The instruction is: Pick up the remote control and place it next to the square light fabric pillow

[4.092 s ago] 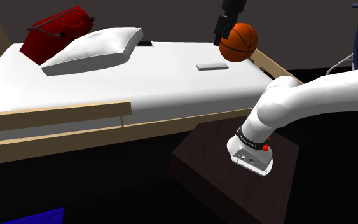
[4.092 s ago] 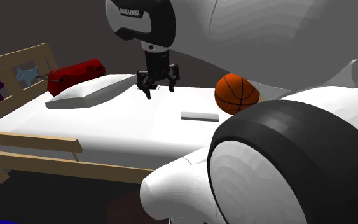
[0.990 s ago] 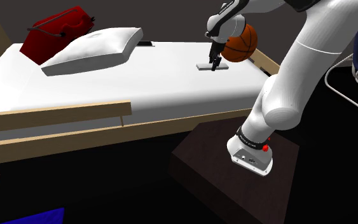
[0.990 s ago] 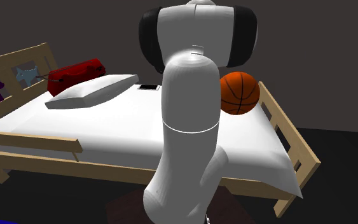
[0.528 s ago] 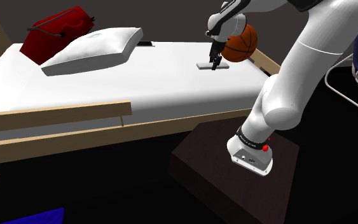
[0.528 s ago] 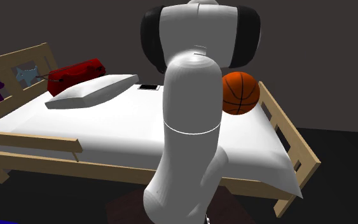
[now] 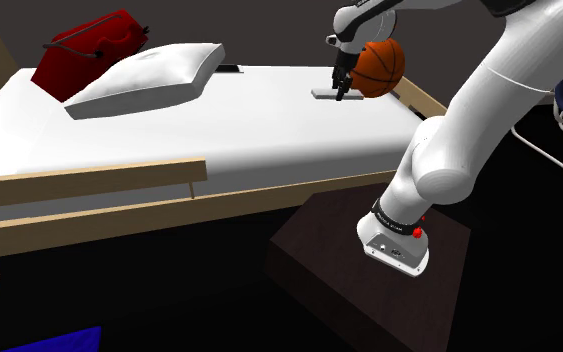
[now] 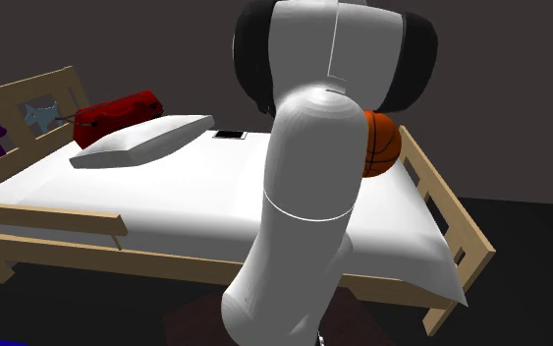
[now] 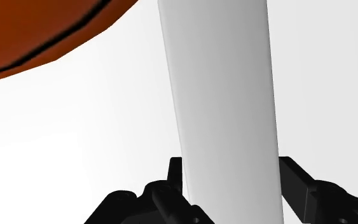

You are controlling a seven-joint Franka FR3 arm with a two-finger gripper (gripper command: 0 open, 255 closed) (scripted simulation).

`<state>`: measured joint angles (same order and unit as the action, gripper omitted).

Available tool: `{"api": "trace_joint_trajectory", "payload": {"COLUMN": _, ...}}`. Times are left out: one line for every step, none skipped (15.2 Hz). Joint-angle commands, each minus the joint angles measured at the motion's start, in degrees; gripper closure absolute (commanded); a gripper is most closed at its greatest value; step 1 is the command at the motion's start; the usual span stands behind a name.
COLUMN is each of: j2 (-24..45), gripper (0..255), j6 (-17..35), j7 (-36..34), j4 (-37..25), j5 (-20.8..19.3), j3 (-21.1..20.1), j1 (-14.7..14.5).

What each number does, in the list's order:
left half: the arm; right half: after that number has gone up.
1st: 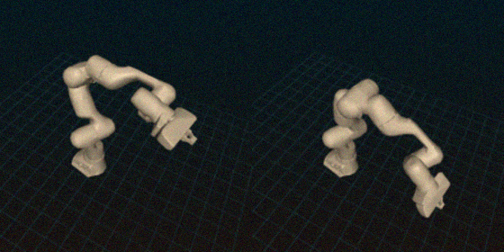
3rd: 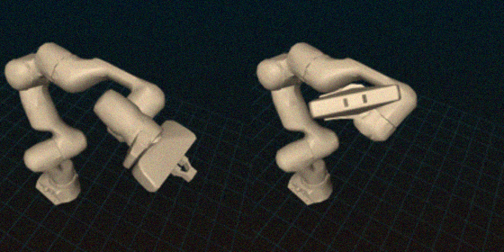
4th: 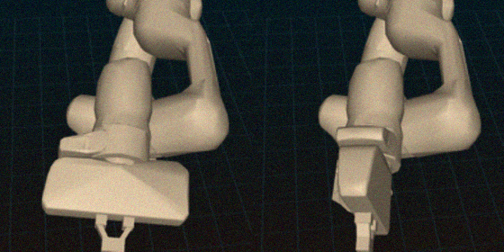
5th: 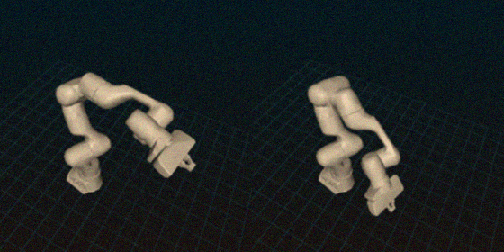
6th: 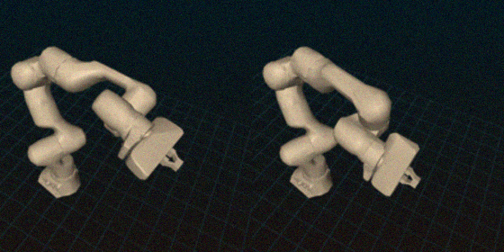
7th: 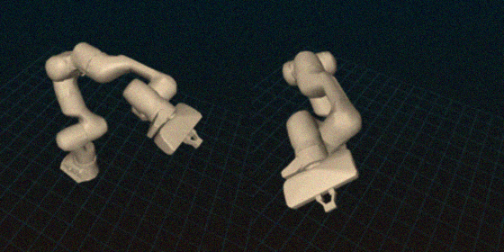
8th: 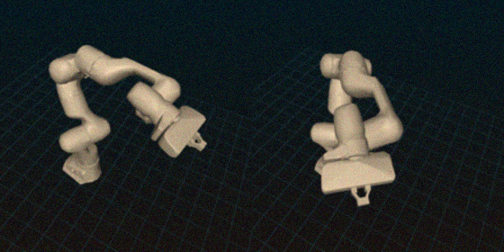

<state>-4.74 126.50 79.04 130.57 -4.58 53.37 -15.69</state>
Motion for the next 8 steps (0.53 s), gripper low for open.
{"api": "trace_joint_trajectory", "payload": {"j2": -1.1, "gripper": 255, "j6": -1.6, "j7": -0.8, "j4": -0.8, "j5": -1.0, "j3": -0.3, "j1": 0.1}}
{"api": "trace_joint_trajectory", "payload": {"j2": -1.7, "gripper": 255, "j6": -2.4, "j7": -1.2, "j4": -1.2, "j5": -1.5, "j3": -0.5, "j1": 0.2}}
{"api": "trace_joint_trajectory", "payload": {"j2": -2.3, "gripper": 255, "j6": -3.2, "j7": -1.5, "j4": -1.7, "j5": -2.0, "j3": -0.7, "j1": 0.2}}
{"api": "trace_joint_trajectory", "payload": {"j2": -2.9, "gripper": 255, "j6": -4.0, "j7": -1.9, "j4": -2.1, "j5": -2.5, "j3": -0.9, "j1": 0.3}}
{"api": "trace_joint_trajectory", "payload": {"j2": -3.4, "gripper": 255, "j6": -4.9, "j7": -2.2, "j4": -2.5, "j5": -2.9, "j3": -1.2, "j1": 0.4}}
{"api": "trace_joint_trajectory", "payload": {"j2": -4.0, "gripper": 255, "j6": -5.7, "j7": -2.5, "j4": -3.0, "j5": -3.2, "j3": -1.4, "j1": 0.5}}
{"api": "trace_joint_trajectory", "payload": {"j2": -4.4, "gripper": 255, "j6": -6.5, "j7": -2.8, "j4": -3.4, "j5": -3.6, "j3": -1.6, "j1": 0.5}}
{"api": "trace_joint_trajectory", "payload": {"j2": -4.9, "gripper": 255, "j6": -7.3, "j7": -3.1, "j4": -3.9, "j5": -3.9, "j3": -1.8, "j1": 0.6}}
